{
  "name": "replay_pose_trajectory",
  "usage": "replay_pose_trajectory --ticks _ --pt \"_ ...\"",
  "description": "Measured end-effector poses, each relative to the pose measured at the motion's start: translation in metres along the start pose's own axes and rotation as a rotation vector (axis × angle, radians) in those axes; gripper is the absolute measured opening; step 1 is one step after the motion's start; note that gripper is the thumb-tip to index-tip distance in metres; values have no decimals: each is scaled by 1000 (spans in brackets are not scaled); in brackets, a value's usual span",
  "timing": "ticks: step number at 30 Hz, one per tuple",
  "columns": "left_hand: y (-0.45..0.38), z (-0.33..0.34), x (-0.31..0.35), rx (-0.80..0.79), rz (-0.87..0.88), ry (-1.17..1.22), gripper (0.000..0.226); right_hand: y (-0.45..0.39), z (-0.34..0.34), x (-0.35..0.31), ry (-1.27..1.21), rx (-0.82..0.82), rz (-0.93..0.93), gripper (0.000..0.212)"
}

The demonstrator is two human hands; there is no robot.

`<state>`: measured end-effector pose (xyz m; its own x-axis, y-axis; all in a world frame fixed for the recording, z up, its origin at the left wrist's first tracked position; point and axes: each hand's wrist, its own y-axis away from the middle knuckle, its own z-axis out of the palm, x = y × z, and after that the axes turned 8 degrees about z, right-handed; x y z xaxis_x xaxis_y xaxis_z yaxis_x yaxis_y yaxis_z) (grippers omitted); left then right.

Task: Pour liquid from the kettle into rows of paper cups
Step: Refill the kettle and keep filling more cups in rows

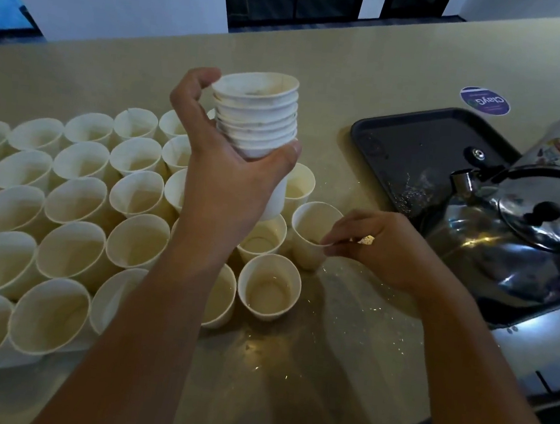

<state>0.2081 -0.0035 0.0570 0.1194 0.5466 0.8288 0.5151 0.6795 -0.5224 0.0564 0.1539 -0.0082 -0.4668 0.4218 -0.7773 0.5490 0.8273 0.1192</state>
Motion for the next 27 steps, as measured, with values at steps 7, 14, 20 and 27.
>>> replay_pose_trajectory --ticks 7,14,20,27 --pt "4 1 3 -127 -73 -1 91 10 -20 -12 115 -45 64 47" --pt "-8 29 26 -370 -22 -20 91 19 -47 -50 -358 206 -159 89" --pt "-30 61 41 -391 33 105 82 15 -86 -62 -359 203 -194 111" --pt "-44 96 25 -595 71 -47 81 -20 -112 -43 -151 297 -33 99"
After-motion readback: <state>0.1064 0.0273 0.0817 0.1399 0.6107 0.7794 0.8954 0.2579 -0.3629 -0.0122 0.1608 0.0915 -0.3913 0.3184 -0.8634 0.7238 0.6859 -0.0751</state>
